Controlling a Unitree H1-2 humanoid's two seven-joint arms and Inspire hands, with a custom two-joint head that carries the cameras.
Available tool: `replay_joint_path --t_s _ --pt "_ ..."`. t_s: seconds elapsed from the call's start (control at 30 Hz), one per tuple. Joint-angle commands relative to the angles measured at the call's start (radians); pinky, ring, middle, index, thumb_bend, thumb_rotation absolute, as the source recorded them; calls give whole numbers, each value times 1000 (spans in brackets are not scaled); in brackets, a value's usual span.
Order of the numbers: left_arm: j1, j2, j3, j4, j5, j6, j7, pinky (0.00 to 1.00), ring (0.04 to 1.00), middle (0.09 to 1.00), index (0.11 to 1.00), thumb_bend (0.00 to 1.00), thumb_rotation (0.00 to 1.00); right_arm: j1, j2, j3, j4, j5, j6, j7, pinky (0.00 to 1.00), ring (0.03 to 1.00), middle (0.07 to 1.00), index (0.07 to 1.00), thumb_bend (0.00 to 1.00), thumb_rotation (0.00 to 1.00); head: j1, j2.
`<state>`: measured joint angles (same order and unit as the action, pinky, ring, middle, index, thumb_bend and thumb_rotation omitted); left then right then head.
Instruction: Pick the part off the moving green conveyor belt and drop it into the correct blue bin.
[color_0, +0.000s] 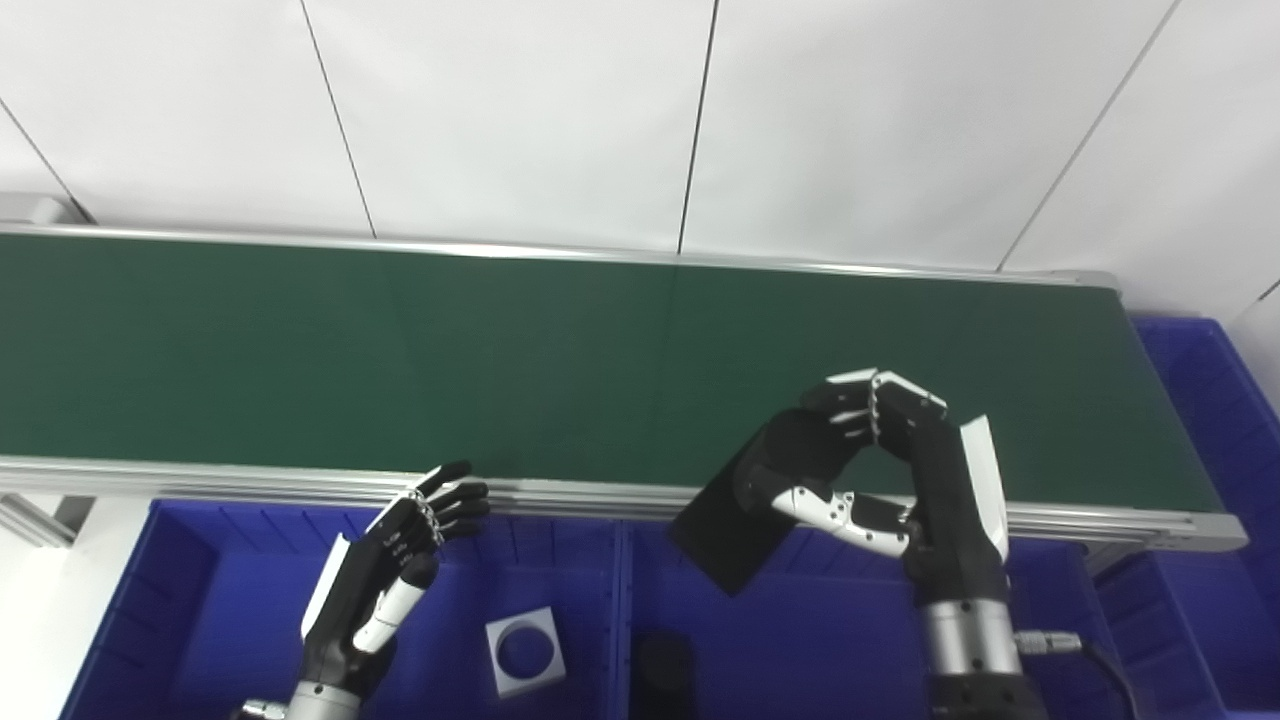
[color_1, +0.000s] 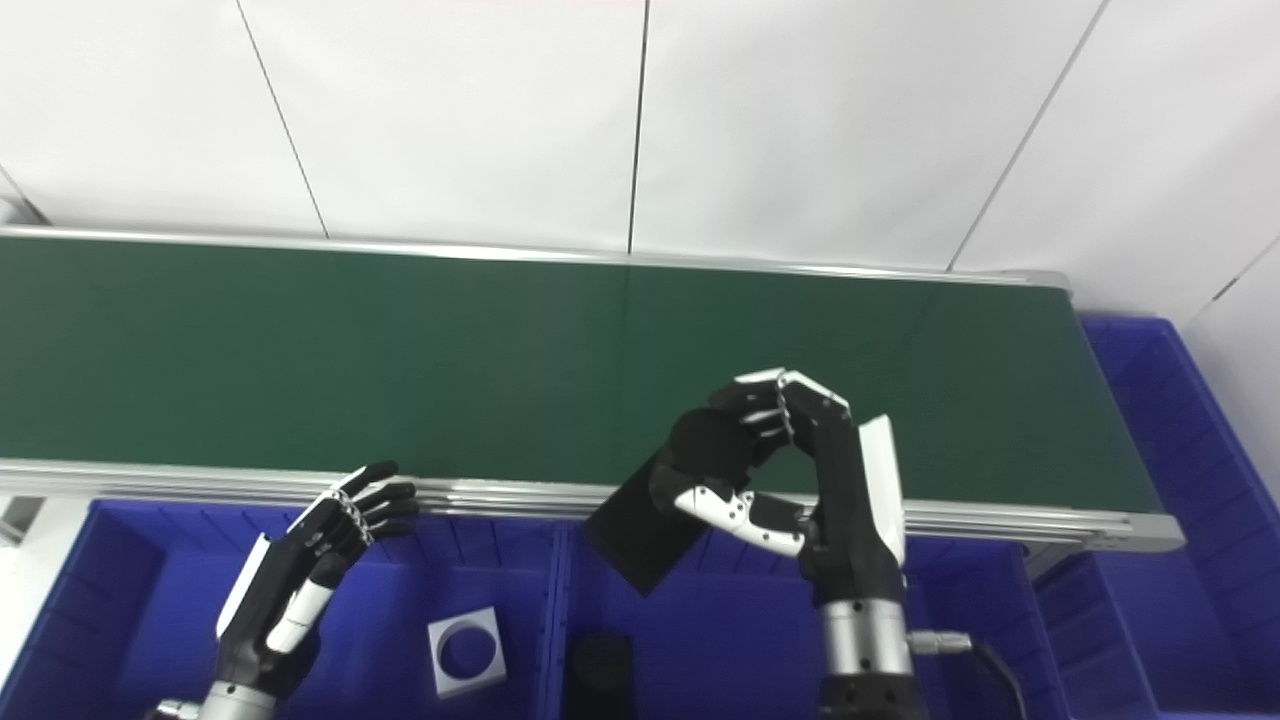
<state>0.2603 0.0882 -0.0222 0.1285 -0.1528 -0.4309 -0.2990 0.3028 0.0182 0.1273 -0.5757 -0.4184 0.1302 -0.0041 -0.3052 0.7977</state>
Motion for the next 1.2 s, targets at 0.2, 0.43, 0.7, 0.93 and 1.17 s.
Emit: replay_joint_path --t_s 0.2,0.43,0.7,0.93,1.17 --pt "-5 24 22 -42 -61 -36 -33 711 737 766 824 724 759 133 9 15 -17 -25 -102 -58 398 438 504 490 518 0 -34 -16" --pt "-15 40 23 -30 -92 -35 -49 727 744 773 833 707 756 166 18 18 81 -58 -135 -113 396 435 514 487 518 0 -48 -7" --pt "-21 65 20 -41 -126 -20 -60 722 741 765 826 709 748 134 15 25 161 -89 -134 -143 370 421 508 500 517 0 -74 28" --pt "-29 88 29 -60 -152 6 -68 720 742 768 829 720 749 60 1 31 238 -142 -66 -114 396 421 507 494 518 0 -101 71" --pt "-18 103 37 -113 -161 67 -61 715 740 767 827 727 739 -28 5 36 337 -146 -44 -106 392 419 505 497 518 0 -107 107"
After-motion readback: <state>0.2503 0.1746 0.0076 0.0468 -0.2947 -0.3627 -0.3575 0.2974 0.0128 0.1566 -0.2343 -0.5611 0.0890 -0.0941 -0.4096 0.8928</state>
